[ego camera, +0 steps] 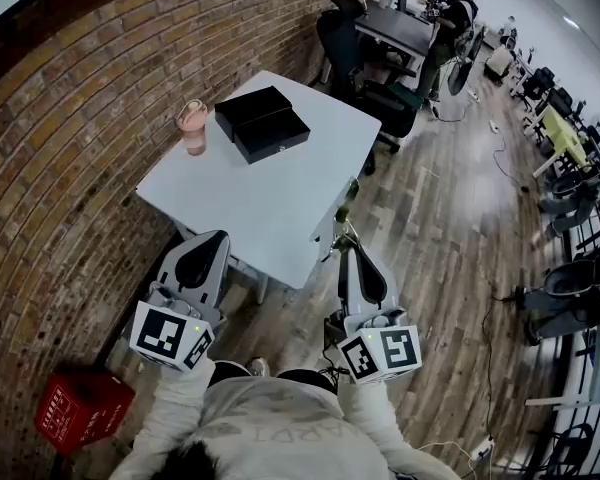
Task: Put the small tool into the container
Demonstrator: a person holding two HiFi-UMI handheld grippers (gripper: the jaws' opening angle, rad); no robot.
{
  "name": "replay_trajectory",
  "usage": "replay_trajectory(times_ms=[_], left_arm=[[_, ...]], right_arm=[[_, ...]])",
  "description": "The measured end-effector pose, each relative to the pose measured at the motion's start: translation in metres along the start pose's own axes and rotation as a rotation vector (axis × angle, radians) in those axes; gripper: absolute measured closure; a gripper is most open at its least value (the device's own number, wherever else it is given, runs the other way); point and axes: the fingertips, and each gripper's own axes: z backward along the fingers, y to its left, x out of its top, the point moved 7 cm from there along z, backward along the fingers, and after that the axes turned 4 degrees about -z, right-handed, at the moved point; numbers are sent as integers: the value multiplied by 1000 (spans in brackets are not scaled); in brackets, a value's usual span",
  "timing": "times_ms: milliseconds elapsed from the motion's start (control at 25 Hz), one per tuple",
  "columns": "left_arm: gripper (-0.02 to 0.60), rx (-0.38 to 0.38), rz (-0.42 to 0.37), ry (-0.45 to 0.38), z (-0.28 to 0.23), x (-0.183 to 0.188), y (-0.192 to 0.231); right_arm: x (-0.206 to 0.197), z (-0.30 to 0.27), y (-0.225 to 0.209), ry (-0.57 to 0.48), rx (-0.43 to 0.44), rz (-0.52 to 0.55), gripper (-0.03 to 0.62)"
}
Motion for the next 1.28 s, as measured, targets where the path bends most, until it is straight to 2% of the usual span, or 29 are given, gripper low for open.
replay_trajectory(times_ms=[640,1280], left_arm=[[578,-12,7,5,-10,-7,17],[578,41,16,-1,-76,-14,100]], right_arm=[[-7,-12,-4,-10,-27,-37,579],[-13,-134,-21,-3,19,-27,579]])
